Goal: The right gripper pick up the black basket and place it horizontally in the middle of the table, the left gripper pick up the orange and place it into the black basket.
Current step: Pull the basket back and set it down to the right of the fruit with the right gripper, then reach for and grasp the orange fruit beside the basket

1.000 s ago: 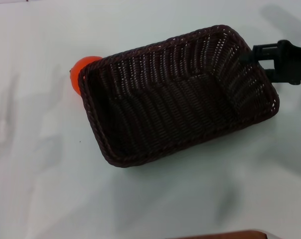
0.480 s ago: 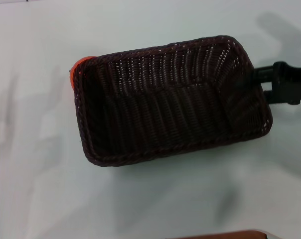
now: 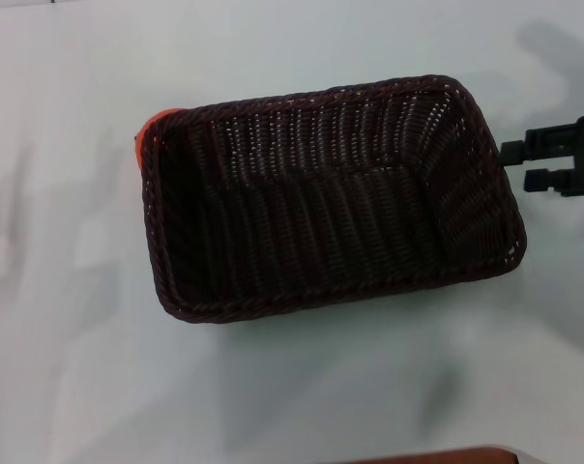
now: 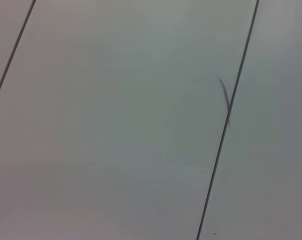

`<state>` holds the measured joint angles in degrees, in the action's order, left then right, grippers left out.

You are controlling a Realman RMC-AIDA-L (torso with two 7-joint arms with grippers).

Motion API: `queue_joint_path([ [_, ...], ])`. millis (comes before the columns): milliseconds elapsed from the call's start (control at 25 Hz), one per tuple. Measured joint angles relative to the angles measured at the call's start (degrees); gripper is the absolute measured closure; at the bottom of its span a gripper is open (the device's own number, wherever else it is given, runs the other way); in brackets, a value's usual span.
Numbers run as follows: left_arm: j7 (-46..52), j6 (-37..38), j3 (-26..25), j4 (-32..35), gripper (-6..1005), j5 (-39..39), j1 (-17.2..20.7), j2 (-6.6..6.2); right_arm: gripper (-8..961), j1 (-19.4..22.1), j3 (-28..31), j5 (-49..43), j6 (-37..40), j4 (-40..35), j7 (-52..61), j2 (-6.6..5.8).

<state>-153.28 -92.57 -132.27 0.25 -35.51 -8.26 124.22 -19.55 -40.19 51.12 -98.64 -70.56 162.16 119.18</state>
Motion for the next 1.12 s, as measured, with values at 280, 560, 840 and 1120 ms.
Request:
queue_joint_path([
  [280, 1.85, 1.54, 1.86, -1.49, 187, 0.03, 0.11, -1.04, 312, -0.49, 4.01, 0.68, -4.34, -5.23, -3.01, -0.52],
  [560, 25.06, 12.95, 24.94, -14.00, 186, -0.43, 0.89, -10.97, 312, 0.10, 17.01, 10.89, -1.36, -2.07, -23.41, 0.37],
  [840, 41.50, 20.25, 30.55, -19.86, 187, -10.68, -4.59, -17.51, 311, 0.69, 23.91, 25.25, -0.10, 21.43, -53.84, 0.03],
  [1120, 54.35, 27.54, 30.74, -28.50, 188, -23.84, -9.91, -17.10, 311, 0.71, 26.64, 28.12, -0.48, 33.95, -68.29, 0.21],
])
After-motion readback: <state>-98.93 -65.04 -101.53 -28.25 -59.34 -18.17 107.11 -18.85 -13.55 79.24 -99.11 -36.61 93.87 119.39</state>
